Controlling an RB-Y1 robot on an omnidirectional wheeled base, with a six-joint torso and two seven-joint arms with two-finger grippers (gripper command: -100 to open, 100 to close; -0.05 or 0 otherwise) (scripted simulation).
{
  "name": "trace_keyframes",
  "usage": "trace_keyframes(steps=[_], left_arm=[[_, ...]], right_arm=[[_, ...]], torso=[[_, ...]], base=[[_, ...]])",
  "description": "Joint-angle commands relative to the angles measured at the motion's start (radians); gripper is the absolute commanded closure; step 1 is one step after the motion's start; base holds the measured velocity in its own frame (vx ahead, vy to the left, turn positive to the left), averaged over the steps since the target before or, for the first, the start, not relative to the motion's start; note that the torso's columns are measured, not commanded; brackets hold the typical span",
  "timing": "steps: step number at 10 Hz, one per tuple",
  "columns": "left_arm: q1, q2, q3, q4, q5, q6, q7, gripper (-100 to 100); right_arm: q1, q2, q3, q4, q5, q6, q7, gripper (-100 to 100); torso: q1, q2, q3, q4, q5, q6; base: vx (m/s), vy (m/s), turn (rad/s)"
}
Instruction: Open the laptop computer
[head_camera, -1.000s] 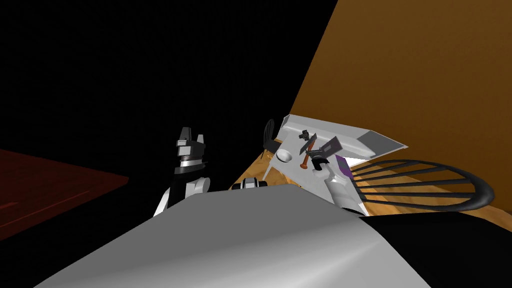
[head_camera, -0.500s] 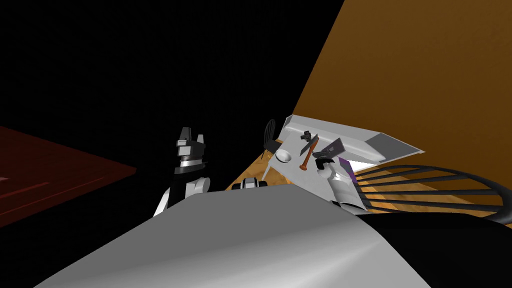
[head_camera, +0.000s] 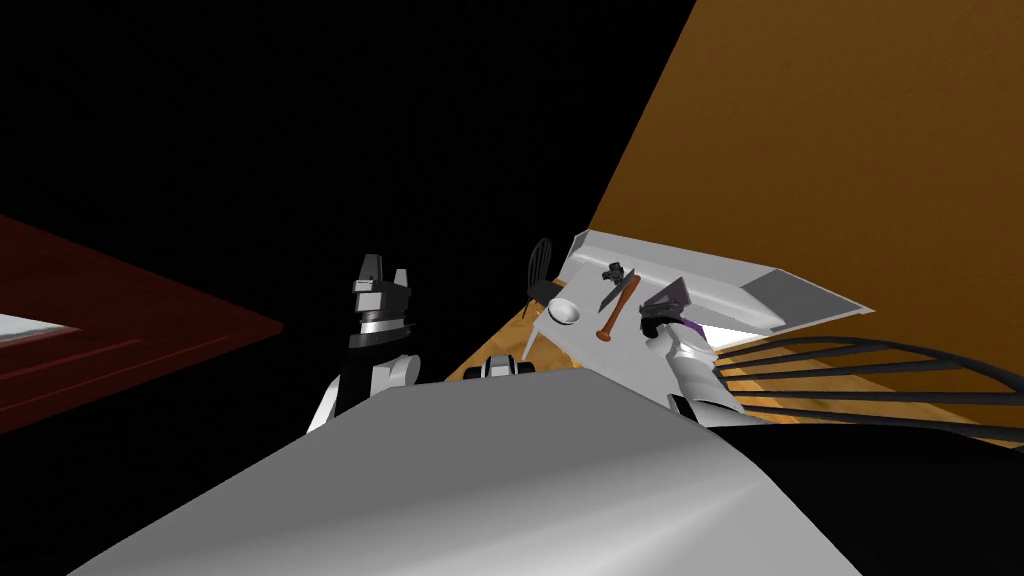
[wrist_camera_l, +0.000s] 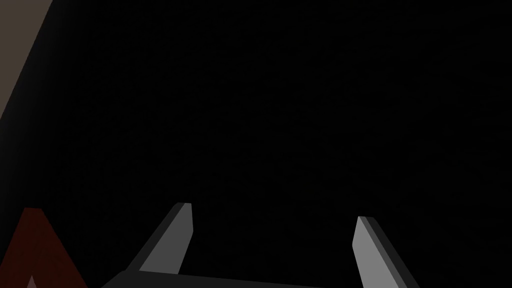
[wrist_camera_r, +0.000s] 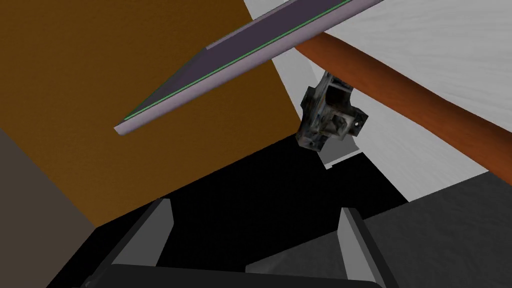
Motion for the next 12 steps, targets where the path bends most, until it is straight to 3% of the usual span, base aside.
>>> trace_keyframes(steps=[1, 4, 6, 9, 10, 12], left_arm=[[0.000, 0.000, 0.000, 0.000, 0.000, 0.000, 0.000, 0], [0.000, 0.000, 0.000, 0.000, 0.000, 0.000, 0.000, 0], [0.000, 0.000, 0.000, 0.000, 0.000, 0.000, 0.000, 0], [0.000, 0.000, 0.000, 0.000, 0.000, 0.000, 0.000, 0], [0.000, 0.000, 0.000, 0.000, 0.000, 0.000, 0.000, 0], [0.000, 0.000, 0.000, 0.000, 0.000, 0.000, 0.000, 0]], right_arm=[[-0.015, -0.026, -0.024, 0.056, 0.068, 0.032, 0.037, -100], [-0.022, -0.037, -0.029, 0.077, 0.087, 0.041, 0.047, -100], [-0.035, -0.061, -0.039, 0.114, 0.122, 0.059, 0.067, -100], [-0.029, -0.061, -0.036, 0.106, 0.113, 0.063, 0.069, -100], [-0.028, -0.061, -0.036, 0.106, 0.113, 0.063, 0.070, 100], [-0.051, -0.040, -0.049, 0.096, 0.079, 0.052, 0.025, 100]], torso=[[-0.002, 0.001, 0.001, 0.000, -0.001, 0.000], [0.000, 0.000, 0.000, 0.000, 0.000, 0.000], [0.000, 0.000, 0.000, 0.000, 0.000, 0.000], [-0.001, 0.000, 0.000, 0.000, 0.000, 0.000], [0.000, 0.000, 0.000, 0.000, 0.000, 0.000], [-0.005, 0.002, 0.002, -0.001, -0.004, 0.001]], base=[[-0.036, -0.075, 0.082], [-0.020, -0.039, 0.027], [-0.021, -0.029, 0.065], [-0.004, -0.011, 0.003], [0.000, 0.000, 0.000], [-0.074, -0.064, -0.037]])
